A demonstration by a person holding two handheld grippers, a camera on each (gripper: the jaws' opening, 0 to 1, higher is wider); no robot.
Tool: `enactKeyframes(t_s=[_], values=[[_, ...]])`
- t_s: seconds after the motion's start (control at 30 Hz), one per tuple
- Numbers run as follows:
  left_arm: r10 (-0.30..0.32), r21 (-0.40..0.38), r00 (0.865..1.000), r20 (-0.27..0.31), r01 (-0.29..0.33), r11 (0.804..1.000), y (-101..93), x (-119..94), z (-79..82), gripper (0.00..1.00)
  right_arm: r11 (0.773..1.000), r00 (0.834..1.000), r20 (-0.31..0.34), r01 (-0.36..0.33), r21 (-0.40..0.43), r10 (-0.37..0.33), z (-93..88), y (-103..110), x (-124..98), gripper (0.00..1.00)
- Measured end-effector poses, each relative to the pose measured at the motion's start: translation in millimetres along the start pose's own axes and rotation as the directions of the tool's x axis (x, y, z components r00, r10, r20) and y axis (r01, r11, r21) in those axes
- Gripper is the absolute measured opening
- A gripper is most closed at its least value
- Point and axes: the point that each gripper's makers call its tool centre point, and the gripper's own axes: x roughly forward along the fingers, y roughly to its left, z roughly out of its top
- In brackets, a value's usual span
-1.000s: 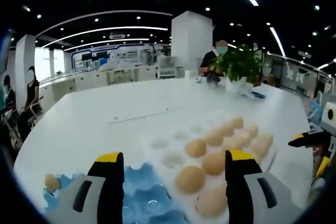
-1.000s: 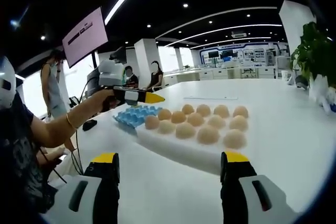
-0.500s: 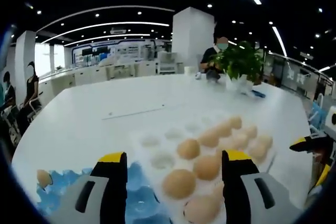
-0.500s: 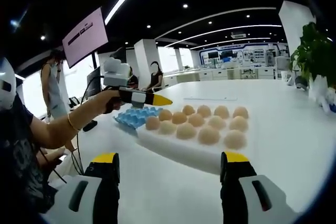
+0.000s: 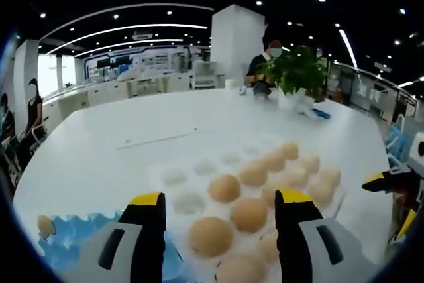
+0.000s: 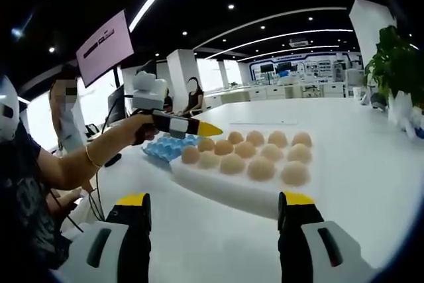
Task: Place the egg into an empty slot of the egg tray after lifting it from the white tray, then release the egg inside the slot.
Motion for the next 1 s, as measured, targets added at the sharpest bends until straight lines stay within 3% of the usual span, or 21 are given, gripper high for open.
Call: enactKeyframes(t_s=[0.77,1.0], values=[[-0.004,-0.01,0.999,-0.048,0.003,1.0,-8.5,27.0,-7.2,0.6,1.0,1.0,0.003,0.015,0.019,-0.015,-2.8,-8.1,-3.0,0.81],[-0.013,-0.011,0.998,-0.058,0.013,1.0,-9.8,39.0,-3.0,0.58,1.0,1.0,-0.007,0.016,0.02,-0.016,-5.4,-8.6,-4.0,0.81]])
